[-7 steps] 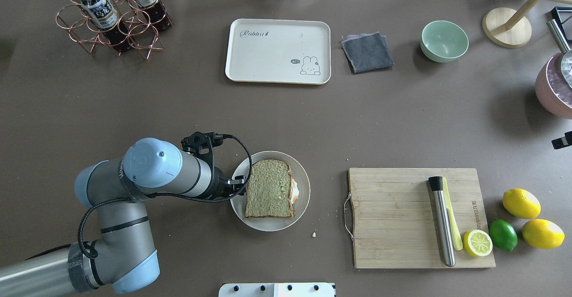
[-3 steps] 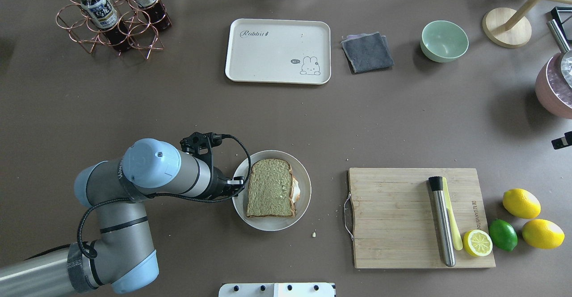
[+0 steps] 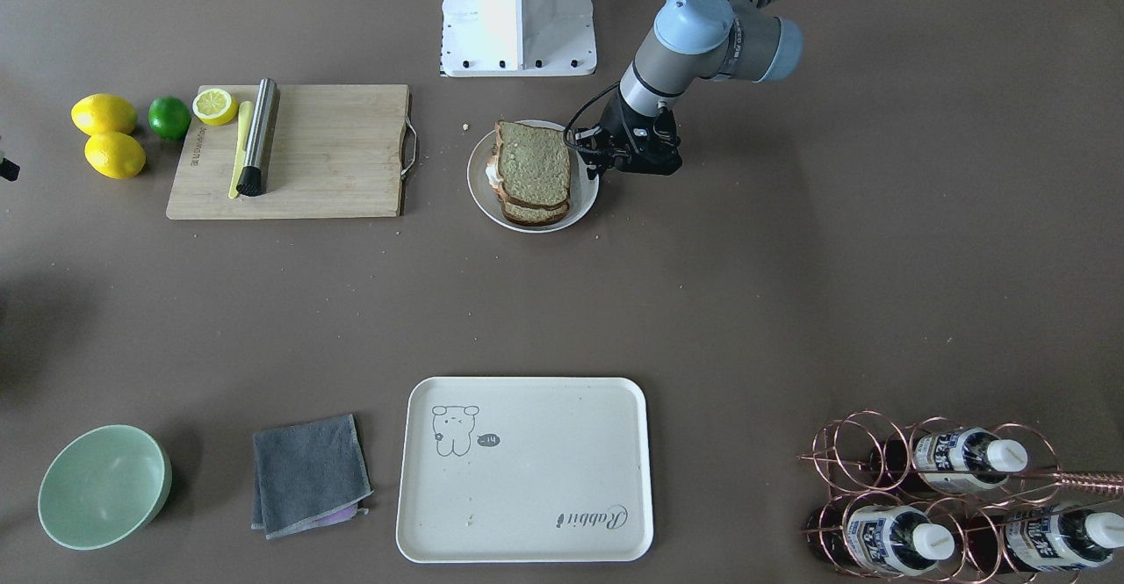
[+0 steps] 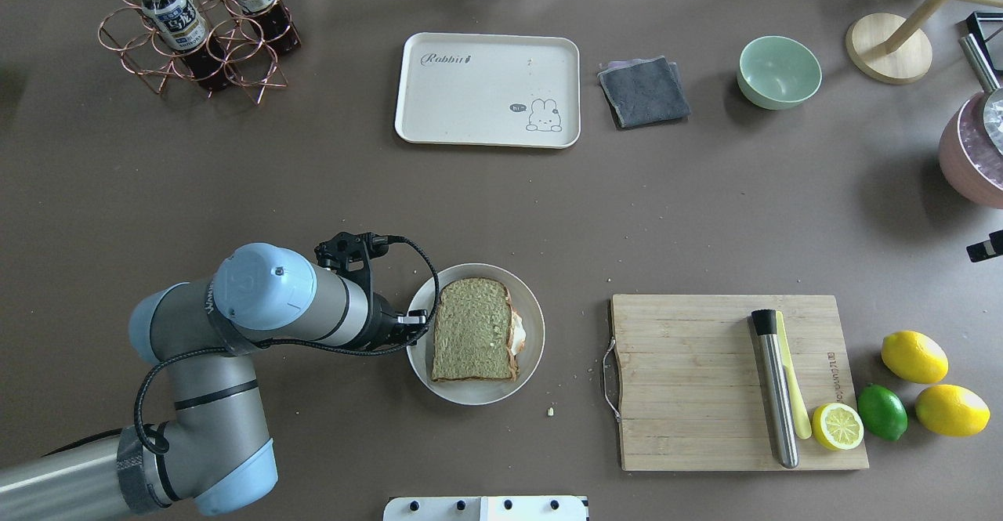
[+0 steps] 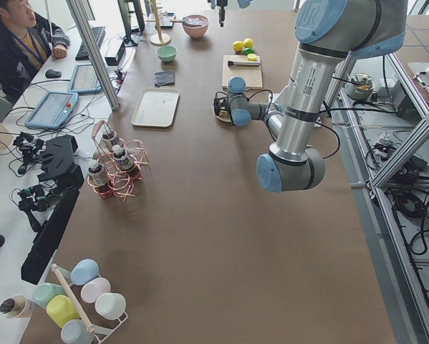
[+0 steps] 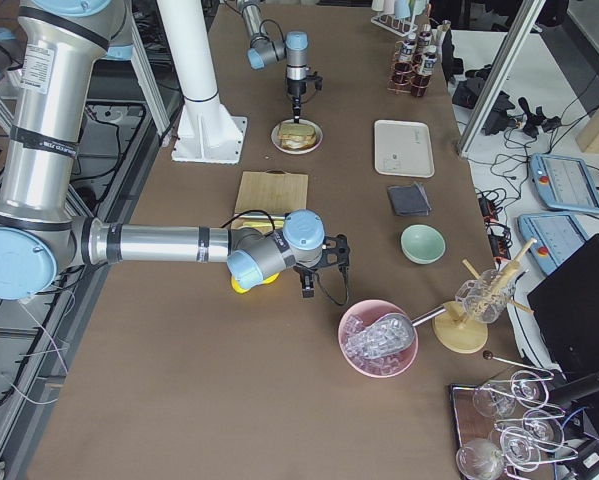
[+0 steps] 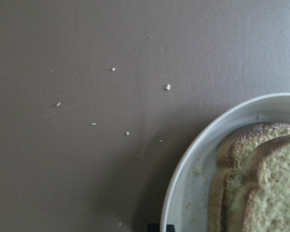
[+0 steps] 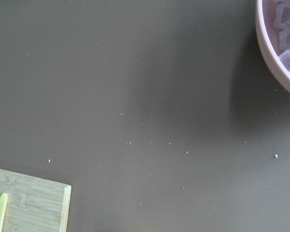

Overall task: Make sandwich and place on tray
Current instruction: 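Grasp the rim of the white plate with the left gripper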

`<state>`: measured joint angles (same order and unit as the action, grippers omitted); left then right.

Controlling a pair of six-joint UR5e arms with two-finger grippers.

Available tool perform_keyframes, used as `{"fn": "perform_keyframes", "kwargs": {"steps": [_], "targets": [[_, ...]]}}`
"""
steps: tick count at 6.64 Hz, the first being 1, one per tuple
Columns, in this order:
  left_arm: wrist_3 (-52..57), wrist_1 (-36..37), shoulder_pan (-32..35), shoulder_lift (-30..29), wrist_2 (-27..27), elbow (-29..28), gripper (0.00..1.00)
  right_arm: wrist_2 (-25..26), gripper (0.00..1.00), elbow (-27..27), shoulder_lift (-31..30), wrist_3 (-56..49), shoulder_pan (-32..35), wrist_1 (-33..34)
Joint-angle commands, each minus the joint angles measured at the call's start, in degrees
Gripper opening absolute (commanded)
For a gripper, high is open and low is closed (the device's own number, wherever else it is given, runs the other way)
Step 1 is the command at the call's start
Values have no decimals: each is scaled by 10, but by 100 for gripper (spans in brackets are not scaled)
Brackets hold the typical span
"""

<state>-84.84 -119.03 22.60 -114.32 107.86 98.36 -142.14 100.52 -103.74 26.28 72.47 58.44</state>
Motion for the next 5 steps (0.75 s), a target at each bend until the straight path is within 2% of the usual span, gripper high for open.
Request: {"fn": "perform_keyframes", "kwargs": {"steps": [1,5], "targets": [[-3,-3,3,-3,1,5,0,0,100,0,0,0,0,0],[-9,-6,10,-4,6,17,0,-1,100,0,-3,0,3,0]]}}
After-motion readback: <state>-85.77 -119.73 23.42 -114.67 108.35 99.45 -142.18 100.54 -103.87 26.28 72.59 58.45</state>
